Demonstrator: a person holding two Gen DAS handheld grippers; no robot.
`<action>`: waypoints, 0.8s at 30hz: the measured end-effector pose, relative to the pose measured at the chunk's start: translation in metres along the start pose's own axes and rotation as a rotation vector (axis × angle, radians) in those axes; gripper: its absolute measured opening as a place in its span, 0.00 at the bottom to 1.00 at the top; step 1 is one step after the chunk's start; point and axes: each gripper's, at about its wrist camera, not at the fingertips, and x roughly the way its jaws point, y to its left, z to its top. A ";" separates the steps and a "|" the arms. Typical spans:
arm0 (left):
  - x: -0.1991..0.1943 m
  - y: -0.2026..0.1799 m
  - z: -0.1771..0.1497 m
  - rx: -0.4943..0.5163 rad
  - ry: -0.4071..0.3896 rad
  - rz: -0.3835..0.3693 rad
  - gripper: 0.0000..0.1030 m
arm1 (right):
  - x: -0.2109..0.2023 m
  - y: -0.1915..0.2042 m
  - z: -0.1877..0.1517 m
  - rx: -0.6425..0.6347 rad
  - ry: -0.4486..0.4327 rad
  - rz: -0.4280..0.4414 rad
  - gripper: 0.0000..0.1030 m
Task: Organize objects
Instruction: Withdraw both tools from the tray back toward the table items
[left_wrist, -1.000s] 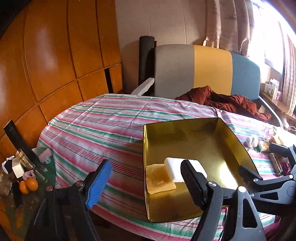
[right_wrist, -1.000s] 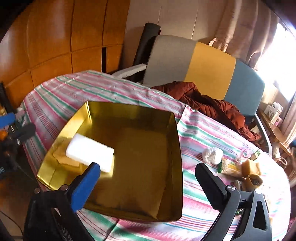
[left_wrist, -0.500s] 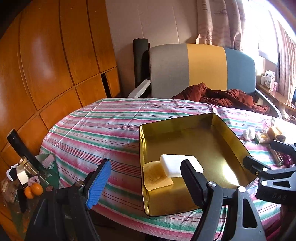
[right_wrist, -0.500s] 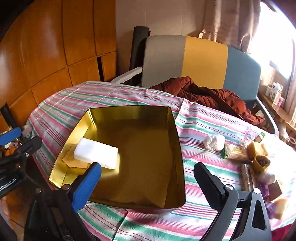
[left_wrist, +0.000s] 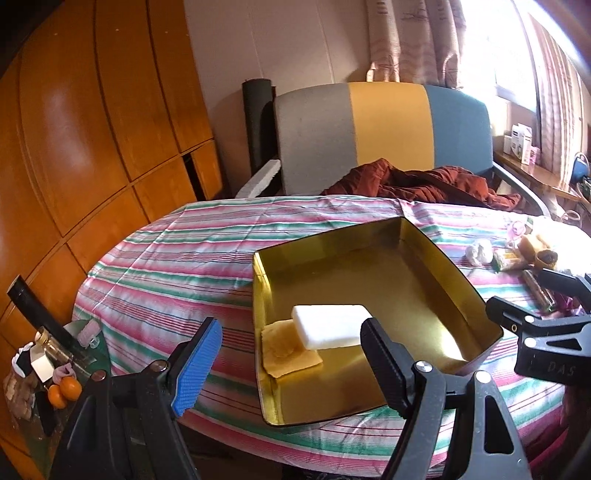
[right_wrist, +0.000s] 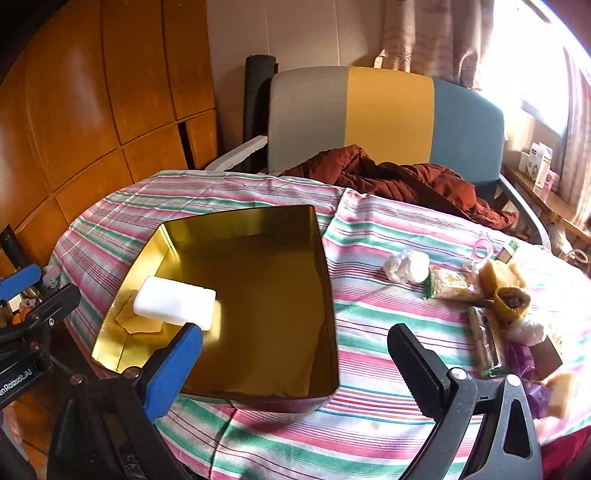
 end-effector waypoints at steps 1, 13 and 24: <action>0.000 -0.003 0.000 0.005 0.002 -0.011 0.76 | 0.000 -0.003 -0.001 0.006 0.000 -0.004 0.98; 0.012 -0.047 0.009 0.033 0.063 -0.248 0.76 | -0.018 -0.071 -0.004 0.090 -0.022 -0.148 0.98; 0.012 -0.119 0.015 0.203 0.096 -0.435 0.76 | -0.047 -0.187 -0.025 0.269 0.001 -0.346 0.98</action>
